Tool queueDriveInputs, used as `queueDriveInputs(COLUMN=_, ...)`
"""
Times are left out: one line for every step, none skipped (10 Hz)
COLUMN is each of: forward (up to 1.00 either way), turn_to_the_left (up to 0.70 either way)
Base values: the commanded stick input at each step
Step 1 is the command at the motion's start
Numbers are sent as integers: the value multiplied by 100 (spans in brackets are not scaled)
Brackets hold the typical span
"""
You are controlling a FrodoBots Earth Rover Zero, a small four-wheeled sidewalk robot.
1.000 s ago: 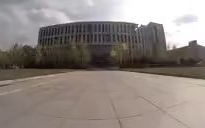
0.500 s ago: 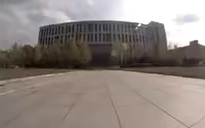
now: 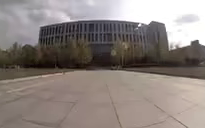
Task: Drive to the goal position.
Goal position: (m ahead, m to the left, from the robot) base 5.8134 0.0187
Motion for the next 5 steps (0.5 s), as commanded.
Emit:
queueDriveInputs(forward=100, turn_to_the_left=0)
queueDriveInputs(forward=100, turn_to_the_left=0)
queueDriveInputs(forward=100, turn_to_the_left=0)
queueDriveInputs(forward=100, turn_to_the_left=0)
queueDriveInputs(forward=100, turn_to_the_left=0)
